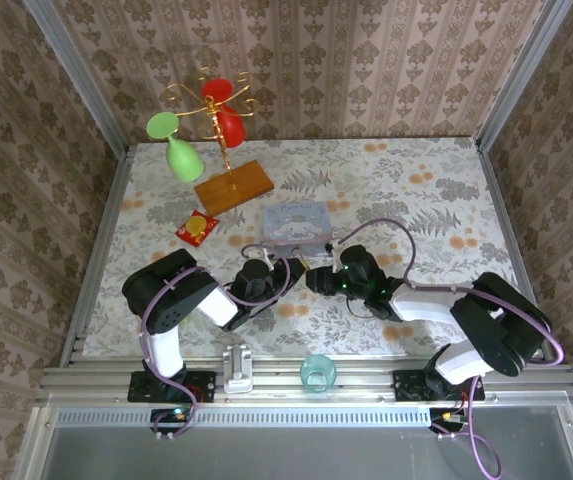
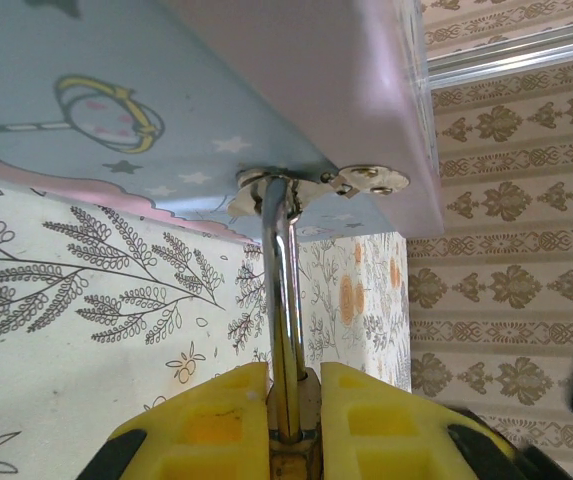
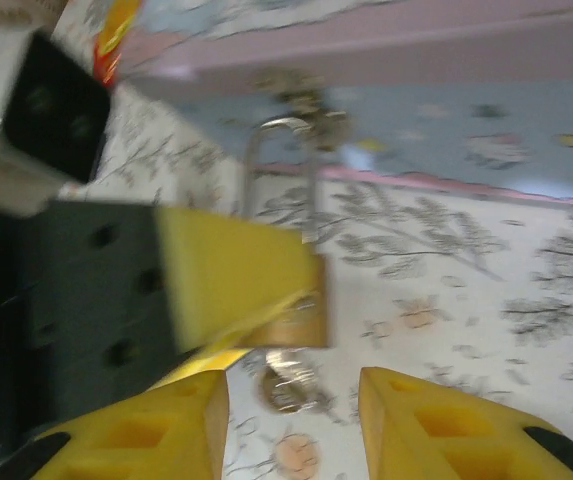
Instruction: Unlock the padlock with the key
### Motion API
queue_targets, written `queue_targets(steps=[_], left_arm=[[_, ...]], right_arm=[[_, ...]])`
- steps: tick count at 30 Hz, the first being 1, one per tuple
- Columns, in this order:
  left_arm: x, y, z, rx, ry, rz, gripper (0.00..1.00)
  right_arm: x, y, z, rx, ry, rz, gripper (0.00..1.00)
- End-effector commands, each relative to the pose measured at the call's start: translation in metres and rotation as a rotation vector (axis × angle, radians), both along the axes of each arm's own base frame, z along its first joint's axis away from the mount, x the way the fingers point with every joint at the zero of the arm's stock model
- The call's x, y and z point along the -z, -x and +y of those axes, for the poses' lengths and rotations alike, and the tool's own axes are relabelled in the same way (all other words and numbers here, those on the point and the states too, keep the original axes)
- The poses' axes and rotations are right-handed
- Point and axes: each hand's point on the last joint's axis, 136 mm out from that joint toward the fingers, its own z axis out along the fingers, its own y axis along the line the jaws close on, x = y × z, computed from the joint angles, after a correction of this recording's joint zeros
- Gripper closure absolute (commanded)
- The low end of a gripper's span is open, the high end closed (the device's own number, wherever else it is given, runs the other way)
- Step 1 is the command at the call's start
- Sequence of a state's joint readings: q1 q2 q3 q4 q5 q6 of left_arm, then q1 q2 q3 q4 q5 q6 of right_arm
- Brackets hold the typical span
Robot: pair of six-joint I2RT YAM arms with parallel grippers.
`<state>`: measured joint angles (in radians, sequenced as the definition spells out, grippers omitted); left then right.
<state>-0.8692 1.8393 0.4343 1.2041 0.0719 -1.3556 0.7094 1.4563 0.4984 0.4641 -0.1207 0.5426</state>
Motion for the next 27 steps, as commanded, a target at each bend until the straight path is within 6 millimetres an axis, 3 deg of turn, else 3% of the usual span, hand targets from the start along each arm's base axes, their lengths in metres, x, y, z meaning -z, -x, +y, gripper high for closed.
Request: queue_targets(steps=[1,8,19,27], left_arm=[[-0.025,0.000,-0.008,0.018,0.075,-0.054,1.00],[-0.027,0.000,-0.008,0.017,0.084,-0.052,1.00],[-0.024,0.000,-0.007,0.010,0.083,-0.043,1.00],[-0.024,0.000,-0.011,0.017,0.094,-0.032,1.00]], right_arm=[[-0.002,-0.006,-0.011,-0.014,0.196,-0.108,0.59],[0.003,-0.003,-0.007,-0.077,0.274,-0.128,0.58],[0.016,-0.002,0.002,-0.096,0.223,-0.166,0.59],[0.014,-0.006,0.003,-0.109,0.386,-0.307,0.60]])
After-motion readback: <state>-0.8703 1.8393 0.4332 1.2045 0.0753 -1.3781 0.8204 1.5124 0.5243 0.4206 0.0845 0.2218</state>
